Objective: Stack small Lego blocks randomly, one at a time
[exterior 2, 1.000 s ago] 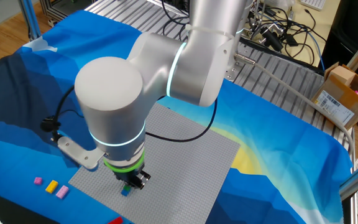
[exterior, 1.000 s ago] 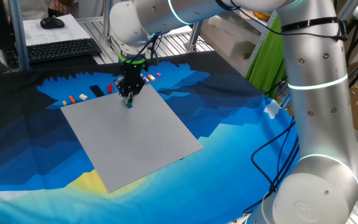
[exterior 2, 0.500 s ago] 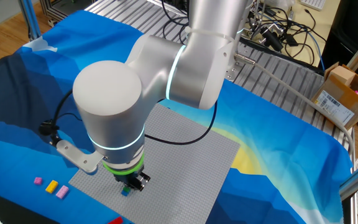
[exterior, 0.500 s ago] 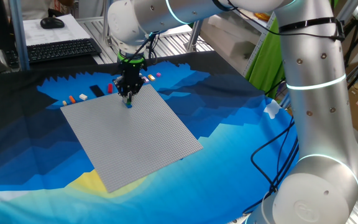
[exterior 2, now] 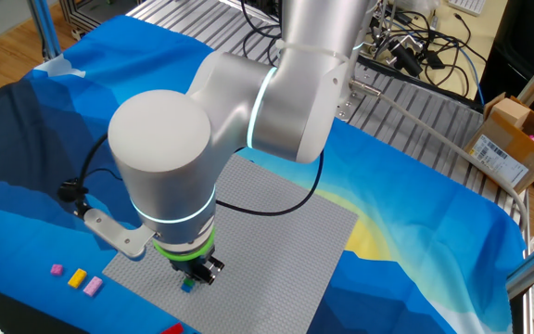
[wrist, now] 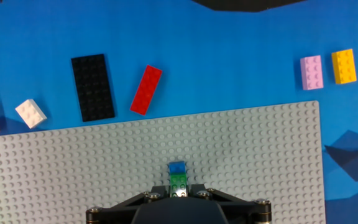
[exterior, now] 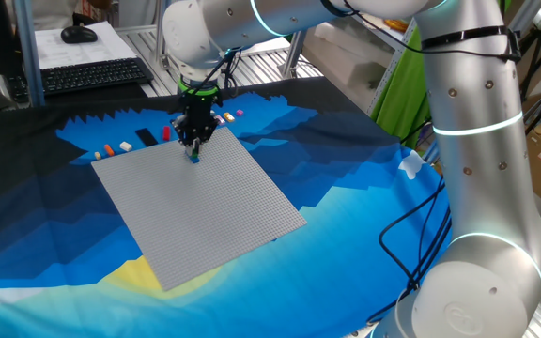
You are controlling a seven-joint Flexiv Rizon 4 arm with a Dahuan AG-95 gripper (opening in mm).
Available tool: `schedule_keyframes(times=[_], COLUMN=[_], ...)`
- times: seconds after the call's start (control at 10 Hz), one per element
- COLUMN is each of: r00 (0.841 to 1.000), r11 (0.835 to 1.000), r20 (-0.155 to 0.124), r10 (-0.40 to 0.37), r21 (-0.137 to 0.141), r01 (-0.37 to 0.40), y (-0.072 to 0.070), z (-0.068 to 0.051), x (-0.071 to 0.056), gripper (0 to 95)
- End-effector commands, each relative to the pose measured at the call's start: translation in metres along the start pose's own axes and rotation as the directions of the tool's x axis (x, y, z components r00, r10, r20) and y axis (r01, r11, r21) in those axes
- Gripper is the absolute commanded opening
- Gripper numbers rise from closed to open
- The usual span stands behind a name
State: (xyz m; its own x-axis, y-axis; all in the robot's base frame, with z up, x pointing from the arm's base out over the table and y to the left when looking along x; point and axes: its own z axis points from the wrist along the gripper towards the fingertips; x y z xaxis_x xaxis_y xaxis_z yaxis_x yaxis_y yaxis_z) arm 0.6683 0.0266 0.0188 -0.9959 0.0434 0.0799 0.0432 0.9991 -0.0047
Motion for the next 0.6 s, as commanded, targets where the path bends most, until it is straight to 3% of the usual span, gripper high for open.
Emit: schedule_keyframes(times=[0.1, 0.6], r00=[1.000, 1.000], r11=[1.000, 1.000], r20=[0.001, -0.003], r10=[0.001, -0.015], r21=[-0.002, 0.002], r01=[-0.001, 0.015], y=[0.0002, 0.0006], z=[0.0011, 0.0007], x=[-0.0009, -0.0003], gripper=[0.0, 0.0])
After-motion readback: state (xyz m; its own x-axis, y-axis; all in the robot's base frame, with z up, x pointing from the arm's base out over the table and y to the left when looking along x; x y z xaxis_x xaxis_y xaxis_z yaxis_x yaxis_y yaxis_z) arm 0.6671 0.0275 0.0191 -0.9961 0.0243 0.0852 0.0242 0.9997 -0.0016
